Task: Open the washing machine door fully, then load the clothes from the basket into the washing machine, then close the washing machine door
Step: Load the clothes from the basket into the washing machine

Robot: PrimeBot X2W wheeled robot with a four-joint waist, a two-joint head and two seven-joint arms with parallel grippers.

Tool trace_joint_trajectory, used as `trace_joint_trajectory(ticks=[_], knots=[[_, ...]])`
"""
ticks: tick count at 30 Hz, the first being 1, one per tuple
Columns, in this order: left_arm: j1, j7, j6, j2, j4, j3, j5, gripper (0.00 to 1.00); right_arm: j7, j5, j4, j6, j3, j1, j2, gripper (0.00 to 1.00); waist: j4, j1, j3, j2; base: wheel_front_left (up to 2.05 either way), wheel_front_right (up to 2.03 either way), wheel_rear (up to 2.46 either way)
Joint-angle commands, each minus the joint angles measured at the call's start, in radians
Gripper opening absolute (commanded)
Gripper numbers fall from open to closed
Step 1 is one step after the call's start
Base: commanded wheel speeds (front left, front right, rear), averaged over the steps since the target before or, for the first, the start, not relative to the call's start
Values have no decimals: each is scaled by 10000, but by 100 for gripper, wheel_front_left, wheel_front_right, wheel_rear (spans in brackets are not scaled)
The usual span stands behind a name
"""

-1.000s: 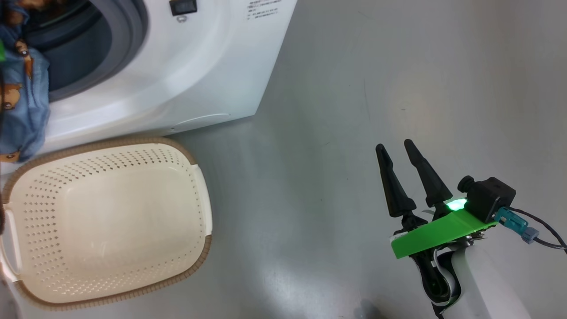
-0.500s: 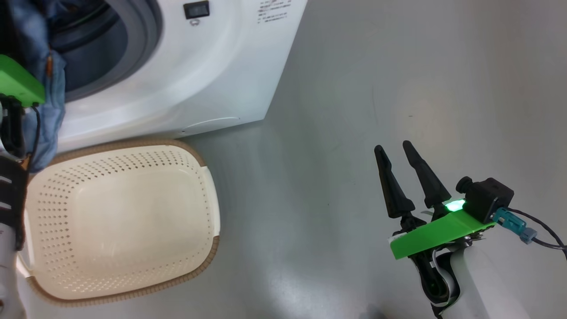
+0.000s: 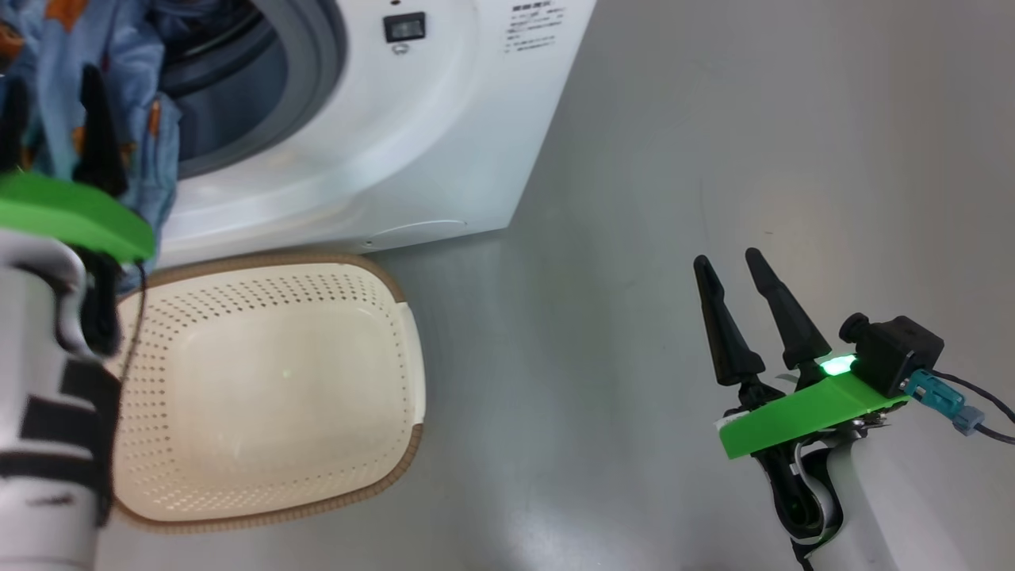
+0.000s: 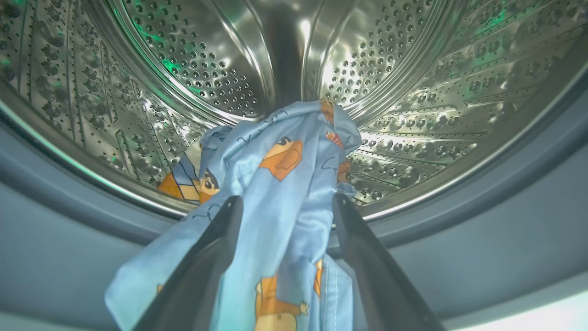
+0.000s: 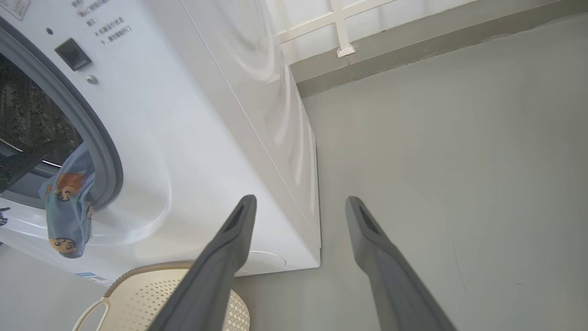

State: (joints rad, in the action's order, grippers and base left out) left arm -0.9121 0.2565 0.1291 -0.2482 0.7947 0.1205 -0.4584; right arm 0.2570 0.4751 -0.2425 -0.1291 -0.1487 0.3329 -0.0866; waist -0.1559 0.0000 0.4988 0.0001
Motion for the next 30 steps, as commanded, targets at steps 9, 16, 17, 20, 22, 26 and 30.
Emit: trace_joint_trajectory(ticks=[9, 16, 17, 20, 22, 26, 30], knots=[[2272, 53, 15, 201, -2032, -1040, 605, 100, 48, -105, 237, -16, -17, -347, -220, 100, 483, 0, -375, -1, 0, 0, 0], [4211, 53, 15, 549, -3552, -1673, 965, 100, 48, -90, 221, -16, 40, -544, -345, 100, 651, 0, -635, -1, 0, 0, 0], [4491, 53, 15, 583, -3748, -1768, 1009, 100, 48, -86, 221, -16, 40, -572, -358, 100, 663, 0, -667, -1, 0, 0, 0], [5599, 53, 15, 683, -4502, -2195, 1236, 100, 48, -59, 196, -16, -3, -681, -415, 100, 669, 0, -813, -1, 0, 0, 0], [6082, 53, 15, 816, -4841, -2414, 1273, 100, 48, -38, 179, -16, 4, -741, -444, 100, 692, 0, -884, -1, 0, 0, 0], [6815, 53, 15, 1055, -5461, -2661, 1380, 100, 48, -11, 170, -16, 39, -836, -492, 100, 751, 0, -989, -1, 0, 0, 0], [7218, 53, 15, 1234, -5806, -2805, 1448, 100, 48, -1, 111, -16, -37, -844, -516, 100, 759, 0, -1091, -1, 0, 0, 0]])
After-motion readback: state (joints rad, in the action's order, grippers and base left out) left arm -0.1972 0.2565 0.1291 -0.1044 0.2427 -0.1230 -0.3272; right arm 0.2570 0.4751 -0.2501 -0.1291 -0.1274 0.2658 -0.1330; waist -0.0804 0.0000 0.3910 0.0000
